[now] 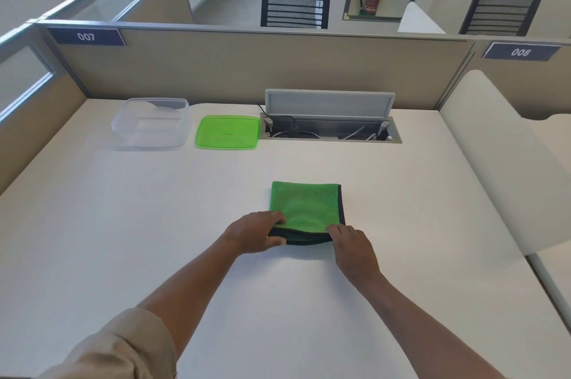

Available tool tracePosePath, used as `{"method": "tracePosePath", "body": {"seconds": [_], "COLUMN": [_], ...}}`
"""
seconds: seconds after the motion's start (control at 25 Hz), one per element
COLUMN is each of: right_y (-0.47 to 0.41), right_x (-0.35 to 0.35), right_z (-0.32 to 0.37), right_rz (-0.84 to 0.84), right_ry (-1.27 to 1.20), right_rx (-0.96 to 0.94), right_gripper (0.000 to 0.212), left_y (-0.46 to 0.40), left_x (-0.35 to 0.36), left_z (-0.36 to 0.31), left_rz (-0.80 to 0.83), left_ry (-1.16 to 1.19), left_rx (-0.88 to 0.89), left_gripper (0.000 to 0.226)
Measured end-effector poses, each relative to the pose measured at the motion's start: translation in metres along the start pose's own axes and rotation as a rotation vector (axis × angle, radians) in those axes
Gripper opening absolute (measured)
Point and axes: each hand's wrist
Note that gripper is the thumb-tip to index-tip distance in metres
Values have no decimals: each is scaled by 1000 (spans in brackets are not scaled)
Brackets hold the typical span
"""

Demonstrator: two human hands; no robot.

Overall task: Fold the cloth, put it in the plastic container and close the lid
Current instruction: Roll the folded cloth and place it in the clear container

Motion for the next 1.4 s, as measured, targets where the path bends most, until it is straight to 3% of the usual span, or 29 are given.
{"method": "tracePosePath", "body": {"seconds": [0.08,0.24,0.48,0.72,1.12,1.4], "right_y": [-6,-16,-34,-67,-116,-146], "right_x": [-1,-1,-4,-2,15,27], "right_z": [-4,-13,-31,-40,-45,-43], "right_rz": [11,47,105,-9,-125,-156], "right_ry": [-60,-227,-452,-619,-724,-594], "right_rx": [27,49,202,323,536,468], "right_gripper": [33,22,13,21,46,53], "left_y": [10,10,-4,-30,-58,-75], "left_x": [6,15,10,6,7,16], "left_z": [10,16,10,11,9,6], "left_rz": [2,-203,-248,-320,-436,-435], "left_ry": [-43,-52,143,270,475,481], "left_rx": [66,173,-130,-254,-531,-744], "left_gripper": [63,39,18,10,33,36]}}
Point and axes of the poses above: each hand's wrist, its own y-axis away from the middle knuckle, its own x-axis out of the palm, z = x × y, and after that the axes turned 9 degrees about -z, right-handed
